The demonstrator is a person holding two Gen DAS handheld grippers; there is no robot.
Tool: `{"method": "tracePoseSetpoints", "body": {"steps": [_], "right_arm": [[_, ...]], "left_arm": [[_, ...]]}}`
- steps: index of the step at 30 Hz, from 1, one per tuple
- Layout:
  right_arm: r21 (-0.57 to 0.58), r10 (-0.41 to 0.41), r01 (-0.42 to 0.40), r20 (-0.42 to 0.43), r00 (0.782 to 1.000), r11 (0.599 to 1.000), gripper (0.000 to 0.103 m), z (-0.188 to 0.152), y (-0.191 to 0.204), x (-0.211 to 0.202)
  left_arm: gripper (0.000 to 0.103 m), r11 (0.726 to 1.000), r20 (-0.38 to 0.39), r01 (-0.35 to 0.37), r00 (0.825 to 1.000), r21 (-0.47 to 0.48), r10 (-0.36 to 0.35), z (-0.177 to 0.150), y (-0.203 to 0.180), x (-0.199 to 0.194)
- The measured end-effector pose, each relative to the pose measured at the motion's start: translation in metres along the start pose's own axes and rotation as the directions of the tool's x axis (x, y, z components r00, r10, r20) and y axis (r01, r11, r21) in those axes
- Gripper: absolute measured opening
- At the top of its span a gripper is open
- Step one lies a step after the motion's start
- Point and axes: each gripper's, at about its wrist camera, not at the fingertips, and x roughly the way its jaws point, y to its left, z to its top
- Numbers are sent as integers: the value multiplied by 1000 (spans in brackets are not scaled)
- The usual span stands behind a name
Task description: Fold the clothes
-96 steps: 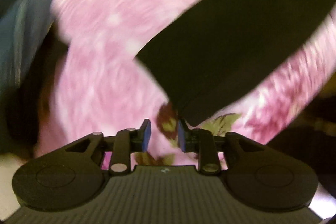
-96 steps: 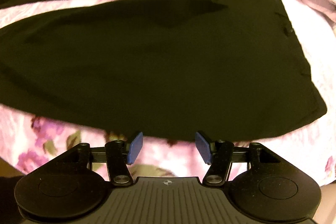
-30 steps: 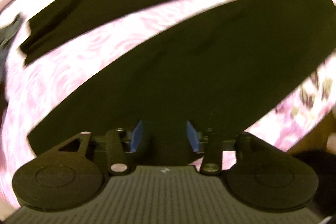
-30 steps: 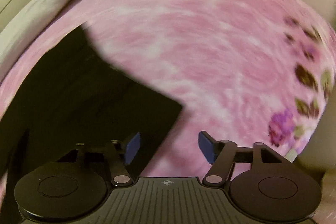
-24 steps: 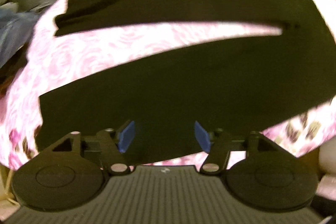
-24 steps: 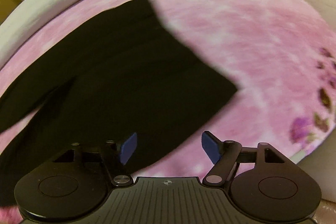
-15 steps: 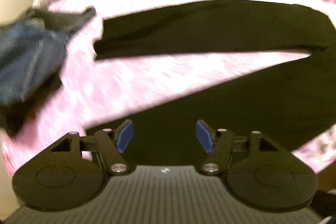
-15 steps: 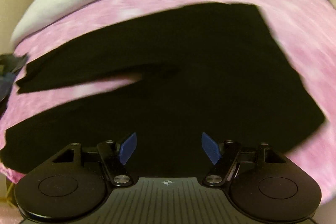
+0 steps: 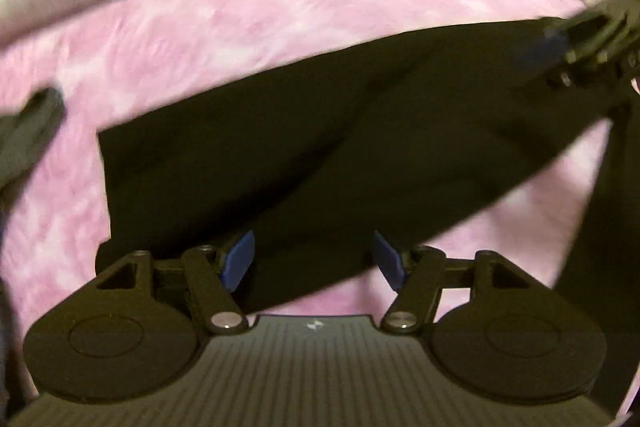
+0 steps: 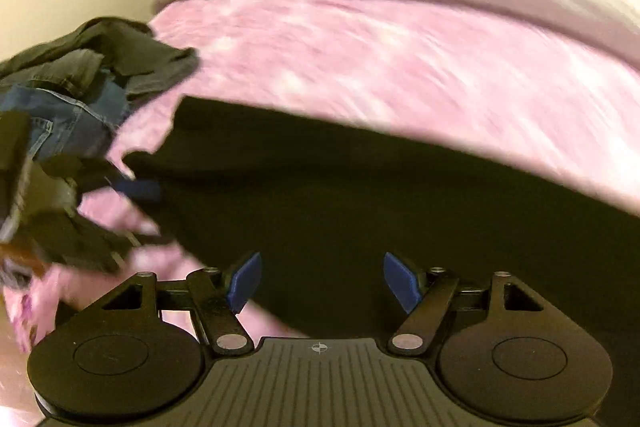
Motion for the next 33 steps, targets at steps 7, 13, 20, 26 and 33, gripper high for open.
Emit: {"method": "tracePoseSetpoints", "body": {"steps": [7,13,20,26,33], "right_arm": [[-362,113,-114,-23,993,925,72,89,67,107],[-567,-44,-11,-83,996,823,57,100,112,203],[-433,-130,160,98,987,887,58,142,81,226],[-396,-45,92,126,991,914,57,113,64,172],[-303,-157,162,38,987,939,57,23,34,143]], "left_arm": [[56,998,28,6,1000,-58,-5,-30,3,-3],[55,997,78,22,997,-71,-17,-43,7,-9],[54,992,107,37,994,-122,-24,-44,10,-8],[52,985,146,23,989,-171,2,-39,24,-21],[51,983,58,35,998,-179,-25,-28,43,-11]]}}
